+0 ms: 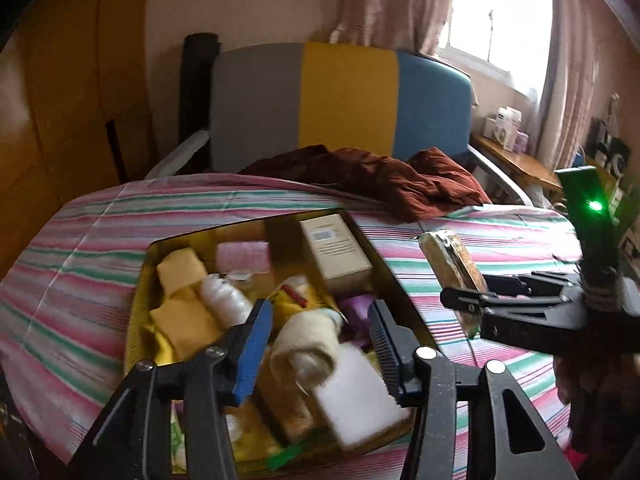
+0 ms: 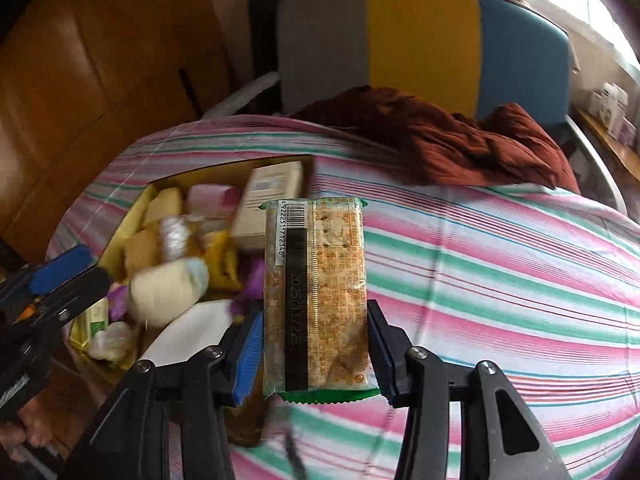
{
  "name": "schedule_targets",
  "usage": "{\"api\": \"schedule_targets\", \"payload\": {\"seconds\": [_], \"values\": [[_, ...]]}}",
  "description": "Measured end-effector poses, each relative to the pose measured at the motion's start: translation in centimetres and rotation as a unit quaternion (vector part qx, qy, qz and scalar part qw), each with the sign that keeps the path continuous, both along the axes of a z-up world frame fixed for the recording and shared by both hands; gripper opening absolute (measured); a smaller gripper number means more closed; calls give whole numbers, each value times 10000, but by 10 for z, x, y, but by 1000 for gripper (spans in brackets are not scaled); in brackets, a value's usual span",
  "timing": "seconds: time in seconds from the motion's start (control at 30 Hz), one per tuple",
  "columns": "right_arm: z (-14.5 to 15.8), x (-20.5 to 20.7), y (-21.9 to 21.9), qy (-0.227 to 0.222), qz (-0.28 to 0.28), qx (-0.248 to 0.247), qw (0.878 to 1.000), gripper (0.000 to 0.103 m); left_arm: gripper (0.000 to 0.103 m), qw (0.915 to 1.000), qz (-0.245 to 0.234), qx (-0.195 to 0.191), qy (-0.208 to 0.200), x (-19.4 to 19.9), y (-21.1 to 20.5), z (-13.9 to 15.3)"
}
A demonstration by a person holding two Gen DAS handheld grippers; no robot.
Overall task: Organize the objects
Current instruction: 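Carry sock roll and cracker pack into the gold tray and open both tools, then lift both tools away from the filled tray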
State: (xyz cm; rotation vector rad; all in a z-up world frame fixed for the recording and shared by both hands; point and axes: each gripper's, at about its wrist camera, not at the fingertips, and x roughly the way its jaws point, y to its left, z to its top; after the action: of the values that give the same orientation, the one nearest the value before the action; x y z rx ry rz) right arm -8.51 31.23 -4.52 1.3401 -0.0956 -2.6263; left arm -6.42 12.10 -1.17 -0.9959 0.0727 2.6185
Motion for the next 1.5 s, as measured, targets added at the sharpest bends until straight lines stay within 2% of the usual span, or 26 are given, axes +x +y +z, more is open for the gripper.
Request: {"api": "schedule_targets", "payload": {"seconds": [0.1,0.3,0.43,0.57,0.67,0.8,0.97,1.13,1.3,1.4,1.5], "values": [[1,5,-18,-13,94,-2,10000,48,41,9994,190,181,-224,-8,-24,-7],[-1,0,-44,-47,197,28,9998,48,41,9975,664,236,-108,-8,-69,-7],[-3,0,-57,-79,240,-81,9996,48,42,9964,819,192,-94,-4,-84,-9],[-3,-3,-75,-78,346,-165,9992,48,60,9955,920,187,-107,2,-92,-9],[-3,-3,-82,-73,310,-171,9993,52,69,9949,999,132,-17,7,-93,-6],[-2,-1,-89,-27,339,-72,9994,53,85,9939,1092,153,78,12,-96,0],[2,11,-91,99,242,99,9996,53,99,9926,1198,137,168,18,-98,6],[5,27,-86,317,-99,270,9991,53,103,9920,1249,84,178,22,-96,8],[9,43,-83,484,-302,423,9975,53,103,9907,1343,-196,125,26,-88,4],[9,50,-84,524,-313,478,9970,53,103,9872,1490,-528,198,30,-81,2],[9,55,-84,540,-312,498,9968,53,103,9884,1436,-458,171,34,-80,0]]}}
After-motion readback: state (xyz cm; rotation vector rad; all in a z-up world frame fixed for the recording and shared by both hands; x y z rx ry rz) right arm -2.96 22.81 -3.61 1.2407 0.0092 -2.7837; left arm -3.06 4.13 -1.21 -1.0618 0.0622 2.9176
